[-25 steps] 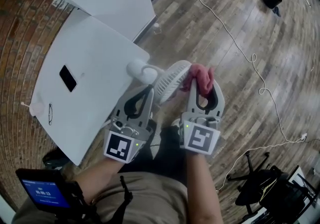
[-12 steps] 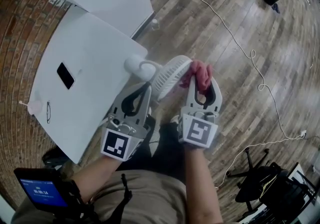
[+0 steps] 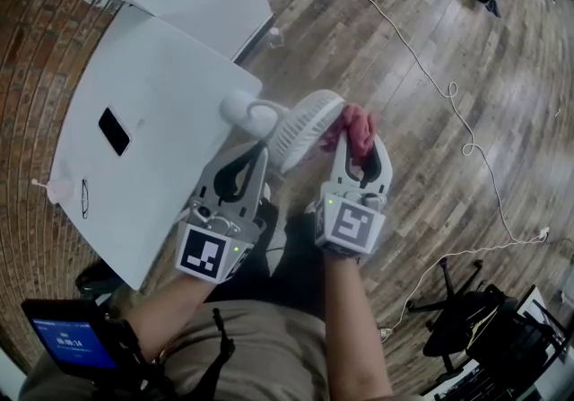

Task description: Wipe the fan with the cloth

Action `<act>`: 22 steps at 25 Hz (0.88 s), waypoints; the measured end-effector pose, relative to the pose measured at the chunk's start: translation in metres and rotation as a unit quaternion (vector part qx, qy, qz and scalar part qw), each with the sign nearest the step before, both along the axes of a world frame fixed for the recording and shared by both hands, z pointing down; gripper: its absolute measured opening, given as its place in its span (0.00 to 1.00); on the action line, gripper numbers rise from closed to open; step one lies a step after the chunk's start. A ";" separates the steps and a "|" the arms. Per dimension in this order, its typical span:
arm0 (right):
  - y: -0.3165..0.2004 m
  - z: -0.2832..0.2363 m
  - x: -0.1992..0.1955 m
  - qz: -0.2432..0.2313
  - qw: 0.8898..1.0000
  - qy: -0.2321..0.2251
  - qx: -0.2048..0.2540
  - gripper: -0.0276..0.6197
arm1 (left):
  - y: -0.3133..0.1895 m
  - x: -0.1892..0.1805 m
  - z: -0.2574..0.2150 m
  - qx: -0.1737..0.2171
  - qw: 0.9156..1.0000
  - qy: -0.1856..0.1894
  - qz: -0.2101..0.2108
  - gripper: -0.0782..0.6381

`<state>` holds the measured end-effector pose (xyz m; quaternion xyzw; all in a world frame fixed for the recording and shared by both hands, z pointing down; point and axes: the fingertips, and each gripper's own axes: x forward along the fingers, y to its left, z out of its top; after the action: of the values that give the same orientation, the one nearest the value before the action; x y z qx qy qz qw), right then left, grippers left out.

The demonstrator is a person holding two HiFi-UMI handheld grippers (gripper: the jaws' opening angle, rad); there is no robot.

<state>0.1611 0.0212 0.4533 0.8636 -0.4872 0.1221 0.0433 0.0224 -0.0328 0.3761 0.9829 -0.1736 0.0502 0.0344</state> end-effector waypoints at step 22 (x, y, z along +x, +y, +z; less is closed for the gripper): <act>0.009 0.035 -0.020 -0.005 0.999 -0.026 -0.038 0.30 | 0.002 -0.006 0.004 -0.008 1.000 -0.004 0.005 0.11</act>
<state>0.1414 0.0306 0.4882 0.8553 -0.4877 0.1627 0.0640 0.0168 -0.0310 0.3802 0.9833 -0.1684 0.0558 0.0414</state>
